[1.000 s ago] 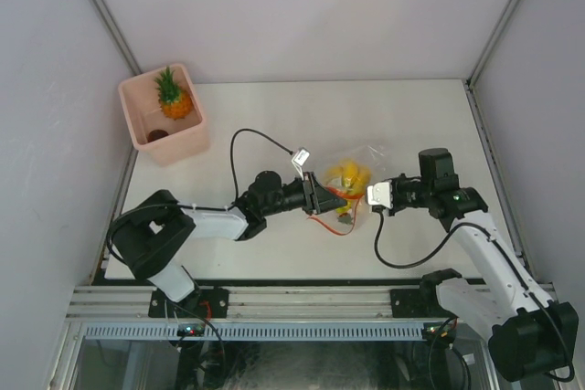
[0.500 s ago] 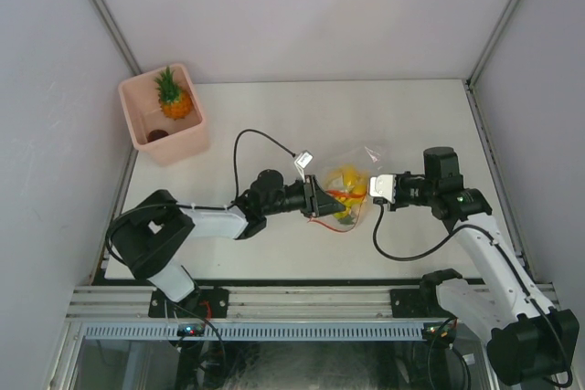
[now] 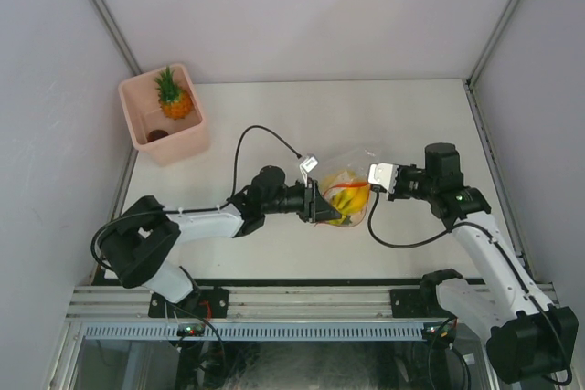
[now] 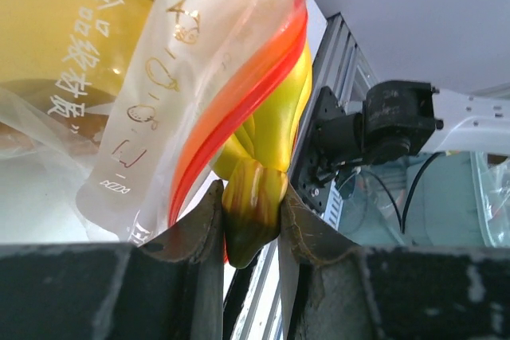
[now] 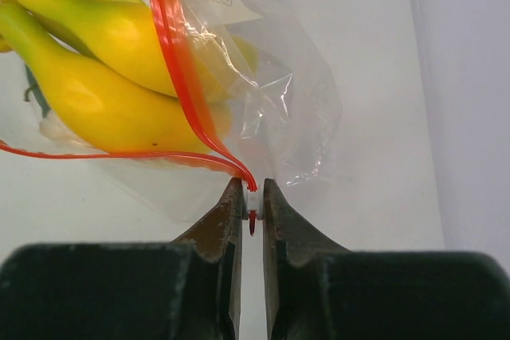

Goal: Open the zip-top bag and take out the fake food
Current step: Pick up the fake fruit from the zipper food storage bag.

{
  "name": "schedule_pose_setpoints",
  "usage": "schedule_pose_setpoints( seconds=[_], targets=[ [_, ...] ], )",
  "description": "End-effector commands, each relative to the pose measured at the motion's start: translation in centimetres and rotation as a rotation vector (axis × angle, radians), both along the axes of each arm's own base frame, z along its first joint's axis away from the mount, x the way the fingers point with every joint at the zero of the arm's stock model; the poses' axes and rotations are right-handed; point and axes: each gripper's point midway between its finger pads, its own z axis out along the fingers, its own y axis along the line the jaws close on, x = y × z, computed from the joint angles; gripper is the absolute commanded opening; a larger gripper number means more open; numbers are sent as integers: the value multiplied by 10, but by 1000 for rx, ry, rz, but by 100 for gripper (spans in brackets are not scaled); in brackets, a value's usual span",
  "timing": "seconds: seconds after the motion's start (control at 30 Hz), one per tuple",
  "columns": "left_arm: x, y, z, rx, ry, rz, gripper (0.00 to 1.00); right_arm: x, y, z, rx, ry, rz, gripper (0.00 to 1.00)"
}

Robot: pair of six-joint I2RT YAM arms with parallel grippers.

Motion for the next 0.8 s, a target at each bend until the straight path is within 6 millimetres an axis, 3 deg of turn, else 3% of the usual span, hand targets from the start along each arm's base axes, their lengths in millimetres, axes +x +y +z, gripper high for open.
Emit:
schedule_pose_setpoints(
  seconds=[0.0, 0.17, 0.43, 0.77],
  targets=[
    [-14, 0, 30, -35, -125, -109, 0, 12, 3, 4, 2, -38, -16, 0],
    [-24, 2, 49, -79, -232, -187, 0, 15, 4, 3, 26, -16, -34, 0],
    [-45, 6, 47, -124, -261, -323, 0, 14, 3, 8, 87, -2, -42, 0],
    [-56, 4, 80, -253, -409, -435, 0, -1, 20, -1, 110, 46, 66, 0]
  ],
)
